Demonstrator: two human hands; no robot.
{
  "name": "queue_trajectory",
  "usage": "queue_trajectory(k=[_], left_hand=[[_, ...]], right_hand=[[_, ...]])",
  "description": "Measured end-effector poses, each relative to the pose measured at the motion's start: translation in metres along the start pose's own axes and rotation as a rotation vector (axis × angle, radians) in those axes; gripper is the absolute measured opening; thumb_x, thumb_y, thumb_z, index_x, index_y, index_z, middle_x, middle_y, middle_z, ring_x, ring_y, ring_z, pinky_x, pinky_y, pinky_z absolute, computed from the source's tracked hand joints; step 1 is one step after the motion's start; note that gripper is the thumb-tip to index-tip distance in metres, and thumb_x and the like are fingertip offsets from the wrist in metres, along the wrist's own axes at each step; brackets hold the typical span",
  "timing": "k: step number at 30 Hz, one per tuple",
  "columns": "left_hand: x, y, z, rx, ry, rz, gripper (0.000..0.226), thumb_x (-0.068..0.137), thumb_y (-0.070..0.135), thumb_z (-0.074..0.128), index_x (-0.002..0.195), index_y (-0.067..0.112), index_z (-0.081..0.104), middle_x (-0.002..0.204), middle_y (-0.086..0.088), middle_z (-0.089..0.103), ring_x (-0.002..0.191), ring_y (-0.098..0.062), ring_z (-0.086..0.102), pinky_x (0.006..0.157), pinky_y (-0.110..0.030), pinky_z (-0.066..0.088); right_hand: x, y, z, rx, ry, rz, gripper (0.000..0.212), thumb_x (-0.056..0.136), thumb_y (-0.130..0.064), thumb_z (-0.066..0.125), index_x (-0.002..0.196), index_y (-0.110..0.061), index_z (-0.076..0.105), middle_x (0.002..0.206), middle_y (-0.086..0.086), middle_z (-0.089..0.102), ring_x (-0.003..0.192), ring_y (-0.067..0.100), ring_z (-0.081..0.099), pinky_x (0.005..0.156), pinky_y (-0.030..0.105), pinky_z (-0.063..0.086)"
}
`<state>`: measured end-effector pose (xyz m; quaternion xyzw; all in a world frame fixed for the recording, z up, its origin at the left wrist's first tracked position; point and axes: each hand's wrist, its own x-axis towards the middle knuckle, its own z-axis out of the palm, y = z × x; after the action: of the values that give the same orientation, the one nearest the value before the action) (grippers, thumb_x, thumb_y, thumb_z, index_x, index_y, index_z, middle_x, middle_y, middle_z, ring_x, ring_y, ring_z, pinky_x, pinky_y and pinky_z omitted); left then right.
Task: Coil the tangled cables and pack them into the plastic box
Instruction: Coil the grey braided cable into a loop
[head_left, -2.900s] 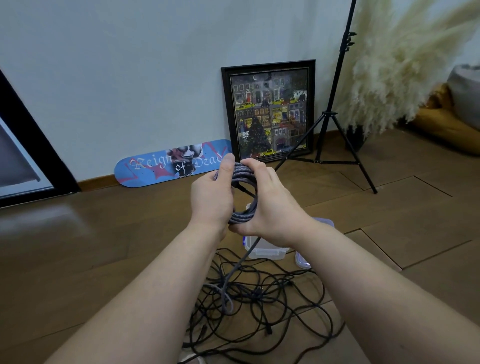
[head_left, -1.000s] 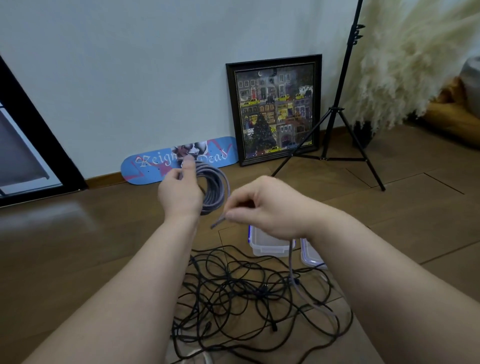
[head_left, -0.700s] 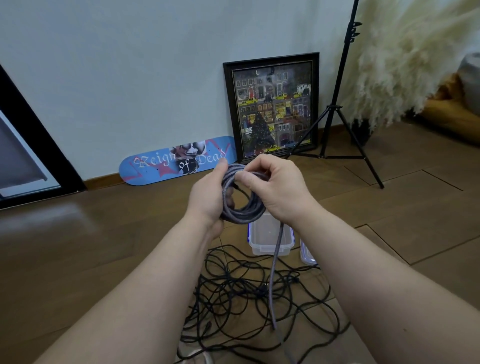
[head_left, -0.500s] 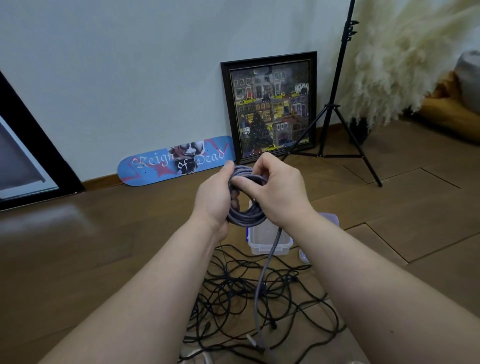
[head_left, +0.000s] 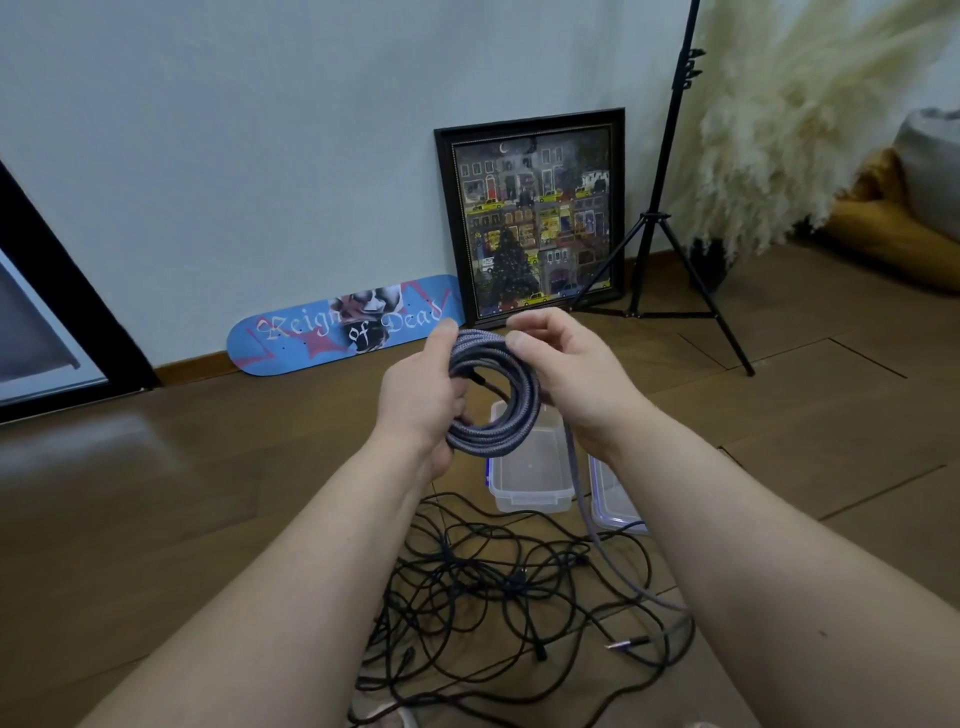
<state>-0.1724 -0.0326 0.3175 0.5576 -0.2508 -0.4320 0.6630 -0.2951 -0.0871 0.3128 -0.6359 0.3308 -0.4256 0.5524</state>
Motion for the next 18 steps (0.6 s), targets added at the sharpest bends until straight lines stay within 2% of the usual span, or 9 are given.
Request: queue_trajectory(k=[2, 4, 6, 8, 10, 13, 16, 18], left_hand=[[-0.002, 0.001, 0.001, -0.028, -0.014, 0.005, 0.036, 0.097, 0.042, 0.053, 0.069, 0.02, 0.052, 0.043, 0.007, 0.026, 0.039, -0.01, 0.021, 0.052, -0.029, 0.022], [-0.002, -0.001, 0.001, -0.021, -0.001, 0.038, 0.037, 0.097, 0.042, 0.053, 0.068, 0.02, 0.052, 0.043, 0.007, 0.028, 0.039, -0.011, 0.022, 0.053, -0.029, 0.024], [-0.002, -0.004, 0.0, 0.034, 0.024, 0.104, 0.039, 0.098, 0.042, 0.052, 0.067, 0.019, 0.053, 0.042, 0.007, 0.032, 0.039, -0.012, 0.025, 0.054, -0.03, 0.026], [-0.002, -0.008, 0.0, 0.066, 0.029, 0.168, 0.04, 0.099, 0.043, 0.05, 0.068, 0.018, 0.053, 0.044, 0.007, 0.033, 0.041, -0.012, 0.027, 0.054, -0.031, 0.027], [-0.003, -0.009, 0.0, 0.064, 0.015, 0.214, 0.041, 0.1, 0.045, 0.048, 0.07, 0.017, 0.054, 0.048, 0.004, 0.035, 0.044, -0.012, 0.028, 0.055, -0.031, 0.028], [-0.002, -0.008, -0.003, 0.123, -0.035, 0.28, 0.043, 0.096, 0.05, 0.05, 0.075, 0.013, 0.057, 0.052, 0.002, 0.042, 0.043, -0.01, 0.035, 0.055, -0.032, 0.034], [-0.001, -0.006, -0.006, 0.159, -0.124, 0.264, 0.04, 0.091, 0.048, 0.056, 0.081, 0.01, 0.058, 0.054, 0.002, 0.045, 0.042, -0.009, 0.036, 0.054, -0.031, 0.035], [-0.001, -0.005, -0.006, 0.152, -0.153, 0.227, 0.034, 0.093, 0.042, 0.058, 0.08, 0.011, 0.057, 0.054, 0.003, 0.042, 0.043, -0.008, 0.033, 0.054, -0.031, 0.033]], right_hand=[[-0.001, 0.004, 0.005, -0.041, -0.049, 0.023, 0.024, 0.1, -0.031, 0.047, 0.117, -0.018, 0.06, 0.112, 0.005, 0.064, 0.099, 0.02, 0.061, 0.083, 0.035, 0.051], [-0.003, 0.006, 0.012, -0.106, -0.053, -0.014, 0.034, 0.101, -0.038, 0.039, 0.112, -0.015, 0.062, 0.109, 0.007, 0.066, 0.101, 0.025, 0.061, 0.087, 0.044, 0.052], [-0.007, 0.006, 0.019, -0.148, -0.016, -0.053, 0.036, 0.104, -0.037, 0.037, 0.103, -0.011, 0.061, 0.095, 0.007, 0.064, 0.085, 0.024, 0.06, 0.077, 0.042, 0.052], [-0.007, 0.007, 0.022, -0.216, 0.035, -0.123, 0.031, 0.103, -0.039, 0.038, 0.094, -0.017, 0.058, 0.08, -0.003, 0.06, 0.073, 0.018, 0.057, 0.07, 0.04, 0.049], [-0.006, 0.008, 0.022, -0.263, 0.062, -0.189, 0.025, 0.102, -0.04, 0.04, 0.092, -0.024, 0.057, 0.072, -0.011, 0.056, 0.069, 0.011, 0.055, 0.066, 0.032, 0.045], [-0.005, 0.005, 0.02, -0.274, 0.066, -0.241, 0.022, 0.102, -0.037, 0.042, 0.096, -0.022, 0.058, 0.07, -0.014, 0.055, 0.066, 0.002, 0.052, 0.064, 0.024, 0.038], [-0.004, 0.004, 0.016, -0.3, 0.057, -0.255, 0.024, 0.102, -0.036, 0.042, 0.094, -0.02, 0.058, 0.069, -0.011, 0.055, 0.063, 0.008, 0.052, 0.062, 0.028, 0.039], [-0.004, 0.004, 0.015, -0.297, 0.046, -0.239, 0.025, 0.102, -0.035, 0.042, 0.093, -0.018, 0.058, 0.069, -0.006, 0.055, 0.06, 0.014, 0.053, 0.06, 0.036, 0.042]])
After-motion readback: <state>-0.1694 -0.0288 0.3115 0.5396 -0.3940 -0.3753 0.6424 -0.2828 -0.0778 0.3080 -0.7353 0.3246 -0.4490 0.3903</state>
